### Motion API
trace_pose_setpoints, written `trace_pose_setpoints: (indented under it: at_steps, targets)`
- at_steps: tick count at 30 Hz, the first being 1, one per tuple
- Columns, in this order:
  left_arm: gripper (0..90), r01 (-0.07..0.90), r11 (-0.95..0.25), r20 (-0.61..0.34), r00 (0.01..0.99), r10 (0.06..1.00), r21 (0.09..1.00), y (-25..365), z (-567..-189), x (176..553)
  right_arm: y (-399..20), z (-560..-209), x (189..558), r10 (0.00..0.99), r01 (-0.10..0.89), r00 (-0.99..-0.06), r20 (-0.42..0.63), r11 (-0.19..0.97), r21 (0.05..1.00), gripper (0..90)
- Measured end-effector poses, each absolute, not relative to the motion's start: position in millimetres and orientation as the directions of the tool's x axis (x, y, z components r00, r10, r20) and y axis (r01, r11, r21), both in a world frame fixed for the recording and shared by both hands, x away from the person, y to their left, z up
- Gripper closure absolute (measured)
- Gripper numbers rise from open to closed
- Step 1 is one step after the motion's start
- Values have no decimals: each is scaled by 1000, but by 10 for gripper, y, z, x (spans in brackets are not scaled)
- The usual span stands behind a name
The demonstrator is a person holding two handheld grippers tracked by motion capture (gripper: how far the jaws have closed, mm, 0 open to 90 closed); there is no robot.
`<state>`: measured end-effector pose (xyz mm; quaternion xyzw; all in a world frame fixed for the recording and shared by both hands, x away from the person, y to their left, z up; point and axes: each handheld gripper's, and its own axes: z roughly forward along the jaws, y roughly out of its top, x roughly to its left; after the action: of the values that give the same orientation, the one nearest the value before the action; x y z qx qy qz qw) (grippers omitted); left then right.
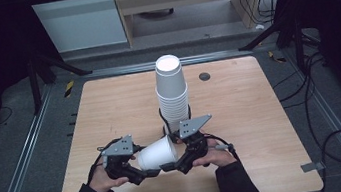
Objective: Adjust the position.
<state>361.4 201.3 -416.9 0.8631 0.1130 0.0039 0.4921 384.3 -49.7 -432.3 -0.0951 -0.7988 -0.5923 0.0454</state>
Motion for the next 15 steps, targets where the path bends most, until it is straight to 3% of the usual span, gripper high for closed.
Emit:
trace_pose_setpoints:
  at_steps: [15]
  targets:
    - [208,184,-504,-81,972,219,844,2009,-4137,3601,-531,-4303,3846,90,204,-978,186,278,939,80]
